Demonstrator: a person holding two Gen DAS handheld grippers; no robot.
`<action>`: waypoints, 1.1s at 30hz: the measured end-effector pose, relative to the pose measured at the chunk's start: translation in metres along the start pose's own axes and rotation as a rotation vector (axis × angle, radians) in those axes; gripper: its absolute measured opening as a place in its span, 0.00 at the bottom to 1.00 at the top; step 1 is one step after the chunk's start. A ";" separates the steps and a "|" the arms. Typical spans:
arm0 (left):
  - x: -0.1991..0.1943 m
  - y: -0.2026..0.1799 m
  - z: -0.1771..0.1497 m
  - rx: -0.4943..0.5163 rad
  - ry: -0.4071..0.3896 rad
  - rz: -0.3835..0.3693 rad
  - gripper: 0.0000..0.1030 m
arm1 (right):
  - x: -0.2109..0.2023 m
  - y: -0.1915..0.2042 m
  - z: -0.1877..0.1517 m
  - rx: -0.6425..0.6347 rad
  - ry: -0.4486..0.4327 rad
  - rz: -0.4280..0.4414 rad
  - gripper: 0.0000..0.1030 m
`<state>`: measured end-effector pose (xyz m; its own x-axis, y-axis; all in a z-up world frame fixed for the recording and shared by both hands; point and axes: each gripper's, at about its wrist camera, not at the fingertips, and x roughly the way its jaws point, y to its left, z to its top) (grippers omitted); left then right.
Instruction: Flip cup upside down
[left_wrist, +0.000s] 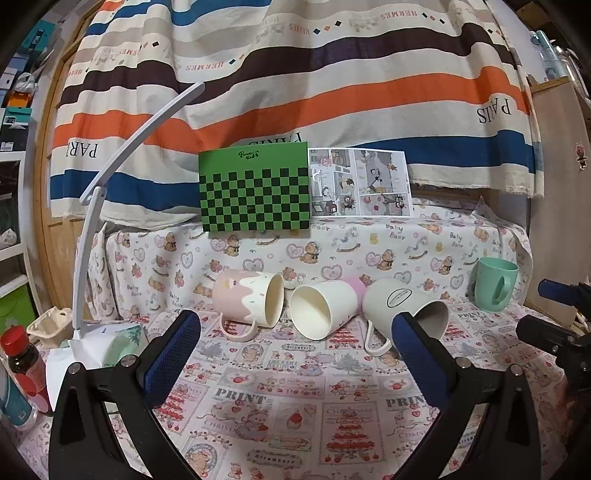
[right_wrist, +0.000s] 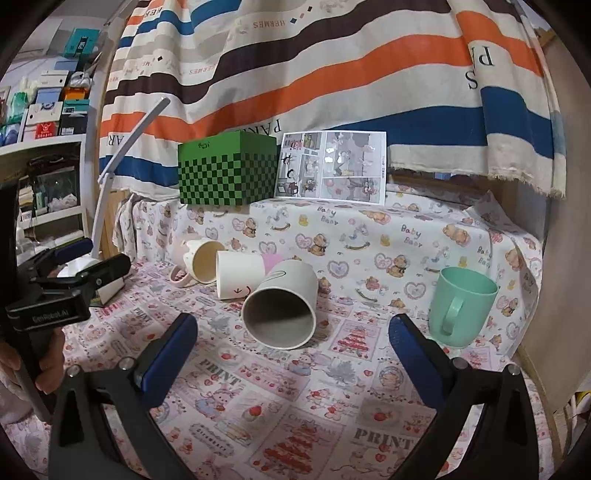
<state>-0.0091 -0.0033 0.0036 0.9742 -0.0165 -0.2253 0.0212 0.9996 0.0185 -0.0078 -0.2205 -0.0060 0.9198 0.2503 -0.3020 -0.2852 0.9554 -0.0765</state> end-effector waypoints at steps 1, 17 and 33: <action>-0.001 -0.001 0.000 0.002 -0.003 0.003 1.00 | -0.001 0.001 0.000 0.000 -0.005 -0.003 1.00; 0.003 0.000 -0.001 -0.008 0.013 -0.006 1.00 | -0.003 -0.002 0.001 0.024 -0.004 -0.049 1.00; 0.004 0.000 -0.001 -0.003 0.019 0.001 1.00 | -0.002 -0.003 0.002 0.026 0.001 -0.045 1.00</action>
<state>-0.0057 -0.0030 0.0016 0.9696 -0.0149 -0.2441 0.0194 0.9997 0.0159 -0.0081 -0.2234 -0.0033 0.9314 0.2067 -0.2996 -0.2361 0.9695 -0.0653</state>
